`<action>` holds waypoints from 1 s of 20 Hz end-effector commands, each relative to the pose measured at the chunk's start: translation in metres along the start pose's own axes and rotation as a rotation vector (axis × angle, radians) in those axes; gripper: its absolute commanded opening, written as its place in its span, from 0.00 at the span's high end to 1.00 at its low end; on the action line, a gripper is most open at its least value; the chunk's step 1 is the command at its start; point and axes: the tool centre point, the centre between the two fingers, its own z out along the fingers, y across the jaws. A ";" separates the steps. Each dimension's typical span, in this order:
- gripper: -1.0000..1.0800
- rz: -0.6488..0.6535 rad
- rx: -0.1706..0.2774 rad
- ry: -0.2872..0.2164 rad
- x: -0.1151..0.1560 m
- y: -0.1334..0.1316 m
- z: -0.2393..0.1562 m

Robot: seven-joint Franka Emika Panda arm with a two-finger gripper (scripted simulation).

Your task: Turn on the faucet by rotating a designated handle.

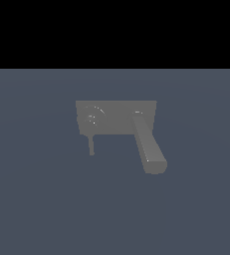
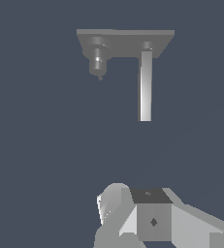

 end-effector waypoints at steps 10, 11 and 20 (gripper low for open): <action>0.65 0.166 -0.065 -0.221 0.049 -0.007 0.187; 0.20 0.187 -0.035 -0.146 0.084 -0.009 0.166; 0.20 0.500 0.101 -0.219 0.113 -0.031 0.271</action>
